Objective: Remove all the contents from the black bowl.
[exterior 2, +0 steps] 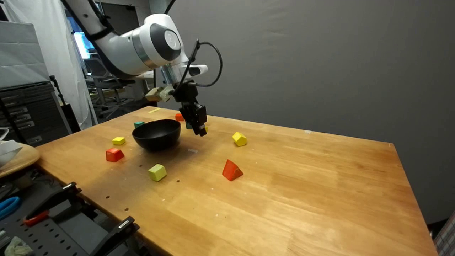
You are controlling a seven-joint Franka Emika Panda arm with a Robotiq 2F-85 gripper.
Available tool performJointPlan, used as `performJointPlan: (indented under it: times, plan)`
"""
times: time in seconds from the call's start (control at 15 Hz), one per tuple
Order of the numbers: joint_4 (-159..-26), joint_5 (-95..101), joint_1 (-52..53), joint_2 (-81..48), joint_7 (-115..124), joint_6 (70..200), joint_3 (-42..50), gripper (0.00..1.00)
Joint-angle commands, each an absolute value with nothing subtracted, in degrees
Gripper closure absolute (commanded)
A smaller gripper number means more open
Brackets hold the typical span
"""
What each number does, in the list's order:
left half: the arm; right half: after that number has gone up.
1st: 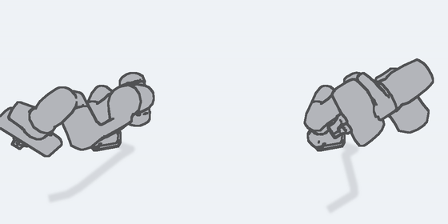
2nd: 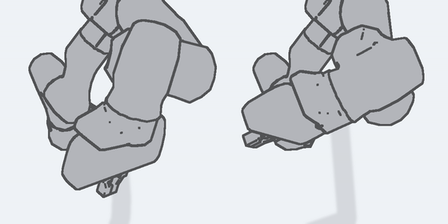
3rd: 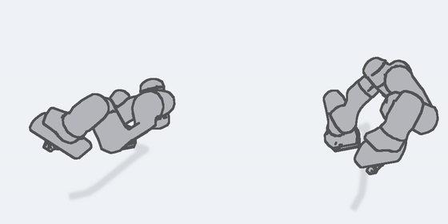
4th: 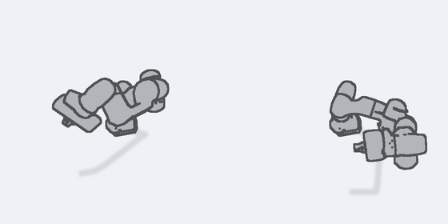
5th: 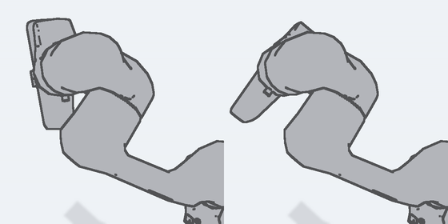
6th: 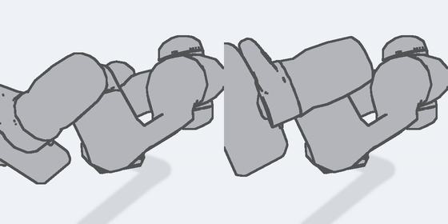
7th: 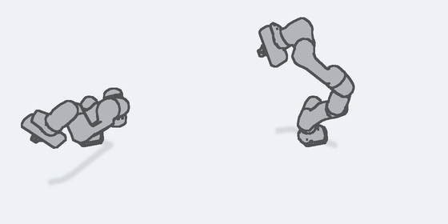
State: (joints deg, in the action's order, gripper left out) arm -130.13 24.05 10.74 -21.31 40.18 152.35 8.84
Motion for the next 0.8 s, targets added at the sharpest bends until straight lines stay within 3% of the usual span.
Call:
performJointPlan:
  times: [0.0, 0.07, 0.27, 0.47, 0.73]
  plan:
    - [-123.3, 13.4, 8.3, -28.7, 35.5, 152.5, 4.8, 0.75]
    - [-122.3, 11.3, 8.2, -29.7, 34.7, 152.3, 4.4, 0.45]
    - [-121.2, 8.2, 9.9, -30.2, 34.6, 152.1, 5.2, 0.27]
    - [-125.2, 11.0, 14.6, -24.4, 39.3, 151.9, 8.7, 0.02]
    - [-132.0, 21.2, 22.1, -13.3, 49.5, 152.2, 13.9, 0.0]
